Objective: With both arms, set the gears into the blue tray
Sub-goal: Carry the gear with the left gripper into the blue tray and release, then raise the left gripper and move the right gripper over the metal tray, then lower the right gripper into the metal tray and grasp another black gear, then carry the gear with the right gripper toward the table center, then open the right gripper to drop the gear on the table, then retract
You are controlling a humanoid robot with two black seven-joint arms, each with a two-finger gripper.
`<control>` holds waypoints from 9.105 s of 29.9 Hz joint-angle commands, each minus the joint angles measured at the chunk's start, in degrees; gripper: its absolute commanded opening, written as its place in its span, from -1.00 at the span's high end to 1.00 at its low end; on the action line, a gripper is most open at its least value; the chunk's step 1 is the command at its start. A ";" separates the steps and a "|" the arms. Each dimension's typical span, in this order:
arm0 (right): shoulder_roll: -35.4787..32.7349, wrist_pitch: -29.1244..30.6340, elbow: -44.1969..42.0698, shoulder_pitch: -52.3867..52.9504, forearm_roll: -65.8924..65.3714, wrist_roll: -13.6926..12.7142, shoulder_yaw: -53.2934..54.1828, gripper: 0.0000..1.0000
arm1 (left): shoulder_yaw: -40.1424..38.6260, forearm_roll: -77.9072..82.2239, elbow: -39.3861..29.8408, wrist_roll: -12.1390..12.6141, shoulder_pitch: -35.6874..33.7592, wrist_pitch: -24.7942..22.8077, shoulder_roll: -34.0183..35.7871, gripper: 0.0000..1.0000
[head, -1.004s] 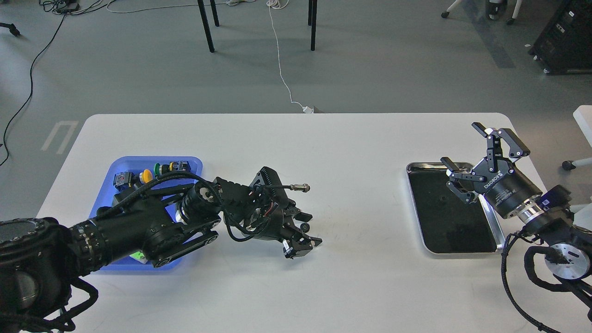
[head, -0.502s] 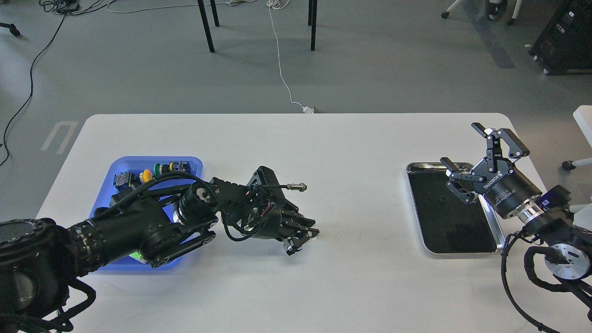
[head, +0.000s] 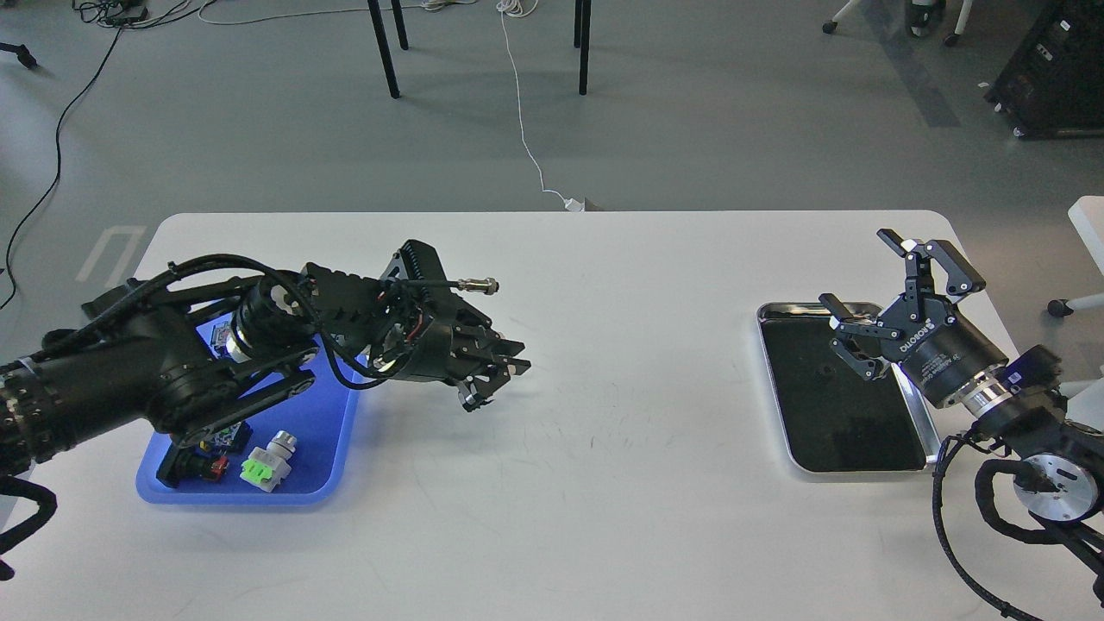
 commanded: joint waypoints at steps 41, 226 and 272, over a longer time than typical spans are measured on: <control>0.48 0.00 0.16 -0.53 -0.71 0.00 -0.26 -0.98 | -0.35 -2.84 9.68 0.02 8.38 -0.85 16.55 0.51; 30.09 -10.77 -9.77 46.15 -84.30 0.00 -49.30 0.57 | -60.20 -78.60 -7.55 5.96 50.22 4.16 -15.53 -0.96; 9.97 -17.27 0.59 19.81 -23.41 0.00 -13.48 -0.91 | -53.80 -75.54 -7.81 0.02 48.21 3.89 -9.04 -0.96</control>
